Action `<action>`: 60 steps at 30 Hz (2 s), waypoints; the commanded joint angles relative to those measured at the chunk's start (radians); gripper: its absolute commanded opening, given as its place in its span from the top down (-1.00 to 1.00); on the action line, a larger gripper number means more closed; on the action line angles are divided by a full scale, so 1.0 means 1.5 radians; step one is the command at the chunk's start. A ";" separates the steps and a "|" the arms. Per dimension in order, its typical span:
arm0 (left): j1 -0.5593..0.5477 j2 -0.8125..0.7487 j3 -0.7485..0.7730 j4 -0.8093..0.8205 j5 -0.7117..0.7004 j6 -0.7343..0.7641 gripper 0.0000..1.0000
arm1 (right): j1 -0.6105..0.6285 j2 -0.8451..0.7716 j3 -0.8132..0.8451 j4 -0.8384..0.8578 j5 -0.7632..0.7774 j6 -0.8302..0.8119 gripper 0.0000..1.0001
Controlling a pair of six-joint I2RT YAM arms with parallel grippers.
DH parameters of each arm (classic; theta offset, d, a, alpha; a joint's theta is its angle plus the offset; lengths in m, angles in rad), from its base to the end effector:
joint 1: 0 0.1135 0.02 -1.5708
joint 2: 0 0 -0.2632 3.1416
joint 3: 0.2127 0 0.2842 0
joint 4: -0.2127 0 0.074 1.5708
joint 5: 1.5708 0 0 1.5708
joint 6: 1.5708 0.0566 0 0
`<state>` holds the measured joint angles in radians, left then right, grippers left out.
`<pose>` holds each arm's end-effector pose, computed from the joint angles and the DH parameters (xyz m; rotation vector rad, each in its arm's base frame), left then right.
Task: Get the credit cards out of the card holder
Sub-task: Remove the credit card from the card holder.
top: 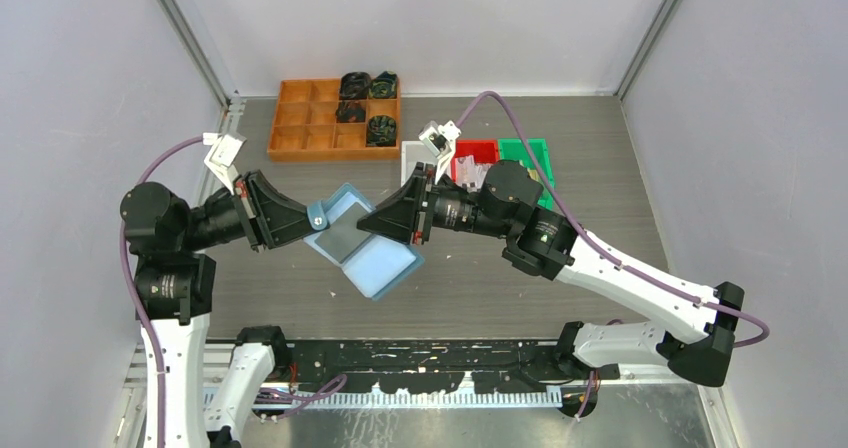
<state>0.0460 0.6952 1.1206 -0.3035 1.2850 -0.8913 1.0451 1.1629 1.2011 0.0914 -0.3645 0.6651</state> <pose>0.1378 -0.0480 0.4623 0.4096 1.7232 -1.5499 0.1415 0.2841 0.4421 -0.6500 1.5508 1.6133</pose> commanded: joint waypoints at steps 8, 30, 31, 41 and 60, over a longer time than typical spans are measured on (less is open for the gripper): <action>0.002 0.015 -0.001 0.121 -0.012 -0.141 1.00 | 0.004 -0.021 -0.008 0.042 -0.041 -0.001 0.53; 0.001 0.013 -0.004 0.102 0.004 -0.175 0.60 | 0.004 -0.027 -0.007 0.038 -0.027 -0.008 0.73; 0.001 0.014 -0.005 0.103 0.005 -0.176 0.59 | 0.003 -0.027 -0.007 0.038 -0.027 -0.008 0.74; 0.002 0.015 -0.006 0.095 0.000 -0.156 0.90 | 0.004 -0.030 -0.015 0.058 -0.047 -0.008 0.76; 0.002 0.032 0.038 0.064 -0.010 -0.073 1.00 | 0.005 -0.085 -0.096 0.070 -0.027 0.031 0.06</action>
<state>0.0460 0.7506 1.1099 -0.1970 1.2987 -1.1313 1.0481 1.0897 1.0801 0.1410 -0.4194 0.6819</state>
